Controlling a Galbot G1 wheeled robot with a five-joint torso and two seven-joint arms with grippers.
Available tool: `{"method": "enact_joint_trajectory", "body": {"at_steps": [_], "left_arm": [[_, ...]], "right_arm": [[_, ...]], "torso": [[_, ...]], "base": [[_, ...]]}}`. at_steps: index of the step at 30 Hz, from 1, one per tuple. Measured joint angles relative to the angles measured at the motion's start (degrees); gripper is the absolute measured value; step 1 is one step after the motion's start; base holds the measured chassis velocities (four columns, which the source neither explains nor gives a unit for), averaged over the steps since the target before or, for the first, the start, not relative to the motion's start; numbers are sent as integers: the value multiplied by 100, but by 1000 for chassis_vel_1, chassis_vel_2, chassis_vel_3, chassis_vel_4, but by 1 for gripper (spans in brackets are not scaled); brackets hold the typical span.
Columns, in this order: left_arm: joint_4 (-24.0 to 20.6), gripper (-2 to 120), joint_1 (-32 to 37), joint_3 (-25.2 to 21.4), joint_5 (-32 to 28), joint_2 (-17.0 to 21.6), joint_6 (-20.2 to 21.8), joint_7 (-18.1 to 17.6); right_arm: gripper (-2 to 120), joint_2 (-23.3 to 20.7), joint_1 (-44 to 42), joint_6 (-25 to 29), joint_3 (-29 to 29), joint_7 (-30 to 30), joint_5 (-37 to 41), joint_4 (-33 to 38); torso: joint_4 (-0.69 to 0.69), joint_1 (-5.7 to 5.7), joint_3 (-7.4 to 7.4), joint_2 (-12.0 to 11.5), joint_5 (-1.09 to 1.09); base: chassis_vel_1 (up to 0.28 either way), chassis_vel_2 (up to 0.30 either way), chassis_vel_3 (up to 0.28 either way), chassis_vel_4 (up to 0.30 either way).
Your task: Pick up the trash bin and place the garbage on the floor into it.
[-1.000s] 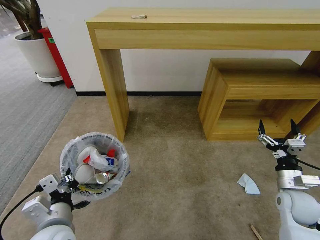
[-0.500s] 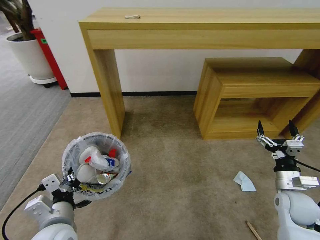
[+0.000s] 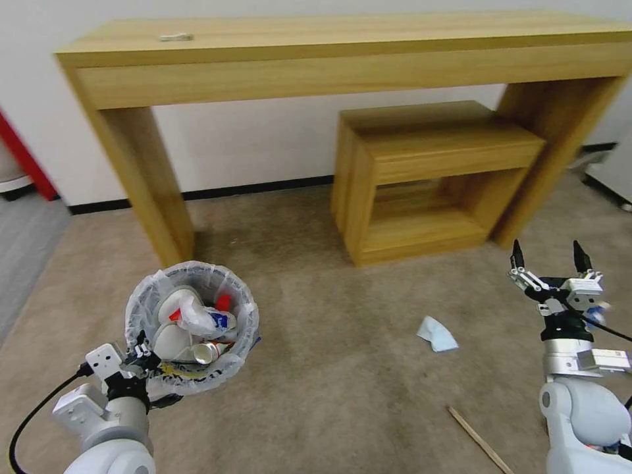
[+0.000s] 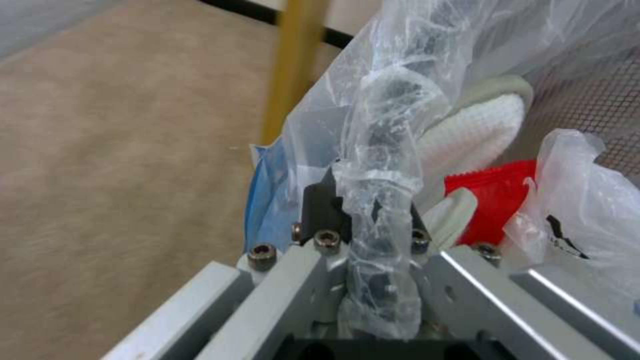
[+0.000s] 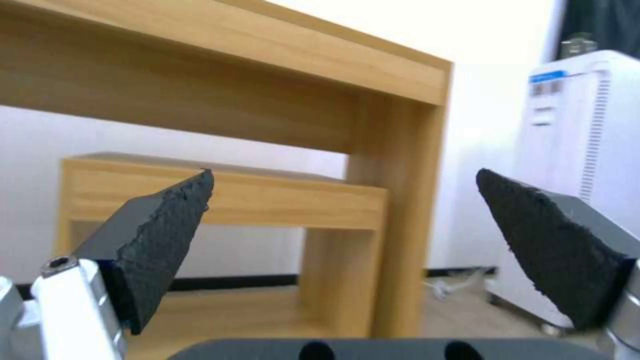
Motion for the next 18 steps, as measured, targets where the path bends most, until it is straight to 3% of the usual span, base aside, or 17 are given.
{"method": "enact_joint_trajectory", "body": {"at_steps": [18], "left_arm": [[-114, 1, 55, -14, -34, 13, -23, 16]], "right_arm": [[100, 33, -136, 91, -60, -183, -51, 63]], "torso": [[1, 0, 0, 0, 0]], "base": [[-121, -122, -123, -129]]}}
